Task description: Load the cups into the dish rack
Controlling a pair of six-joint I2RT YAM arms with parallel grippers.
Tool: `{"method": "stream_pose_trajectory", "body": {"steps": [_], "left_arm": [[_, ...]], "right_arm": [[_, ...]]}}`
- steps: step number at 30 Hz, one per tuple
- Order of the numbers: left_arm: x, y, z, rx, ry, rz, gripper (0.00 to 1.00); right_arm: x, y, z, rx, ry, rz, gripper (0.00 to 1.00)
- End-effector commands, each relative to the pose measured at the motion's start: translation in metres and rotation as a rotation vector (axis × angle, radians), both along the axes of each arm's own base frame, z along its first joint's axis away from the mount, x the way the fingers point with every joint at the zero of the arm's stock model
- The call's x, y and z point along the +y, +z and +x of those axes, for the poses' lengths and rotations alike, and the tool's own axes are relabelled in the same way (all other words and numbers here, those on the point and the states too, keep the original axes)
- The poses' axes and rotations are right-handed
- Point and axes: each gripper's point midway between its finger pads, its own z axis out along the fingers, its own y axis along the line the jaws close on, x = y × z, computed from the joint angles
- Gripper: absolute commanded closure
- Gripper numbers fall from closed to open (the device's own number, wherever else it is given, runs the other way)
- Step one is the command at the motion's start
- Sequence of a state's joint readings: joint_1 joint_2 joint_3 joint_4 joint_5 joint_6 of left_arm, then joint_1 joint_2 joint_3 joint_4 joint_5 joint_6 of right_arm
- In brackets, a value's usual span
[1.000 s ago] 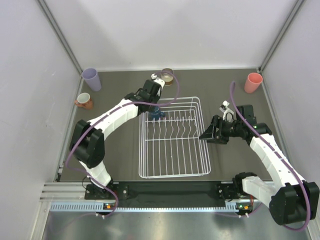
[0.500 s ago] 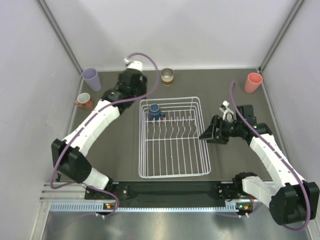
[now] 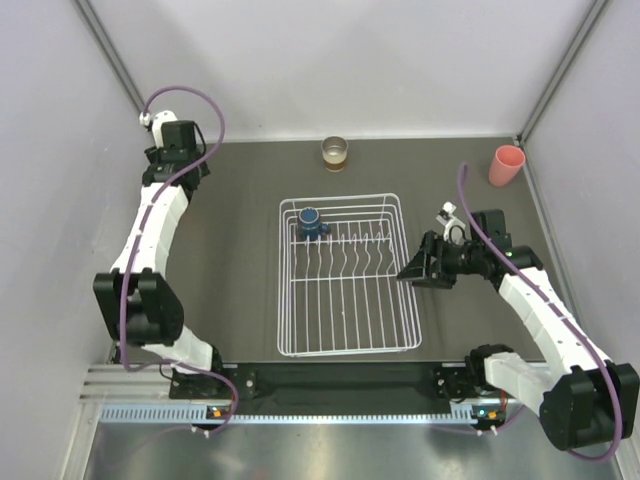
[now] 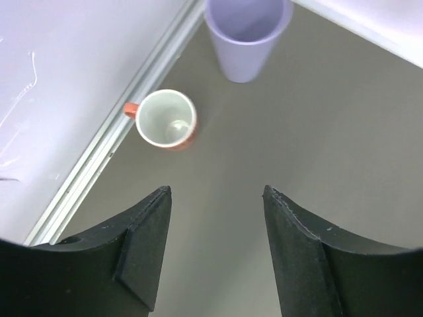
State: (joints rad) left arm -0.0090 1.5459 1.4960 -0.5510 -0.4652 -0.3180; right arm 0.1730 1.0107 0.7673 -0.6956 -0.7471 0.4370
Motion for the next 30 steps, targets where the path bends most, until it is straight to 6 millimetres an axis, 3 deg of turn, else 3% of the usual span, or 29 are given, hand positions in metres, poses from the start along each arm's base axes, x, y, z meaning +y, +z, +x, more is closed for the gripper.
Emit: {"method": "stream_pose_trajectory", "body": {"steps": [1, 10, 17, 21, 30], "left_arm": [[0.032, -0.030, 0.014, -0.004, 0.122, 0.011, 0.37], [0.070, -0.075, 0.036, 0.003, 0.193, 0.022, 0.45], [0.080, -0.084, 0.053, 0.008, 0.155, 0.046, 0.51], [0.092, -0.102, 0.051, 0.050, 0.158, 0.054, 0.58], [0.087, -0.129, 0.069, 0.096, 0.001, 0.007, 0.57]], "right_arm": [[0.007, 0.024, 0.007, -0.108, 0.043, 0.025, 0.37], [0.011, 0.025, 0.000, -0.113, 0.066, 0.030, 0.36], [0.011, 0.023, -0.001, -0.110, 0.068, 0.029, 0.36], [0.011, 0.023, 0.000, -0.110, 0.068, 0.028, 0.36], [0.010, 0.021, 0.001, -0.102, 0.065, 0.023, 0.36]]}}
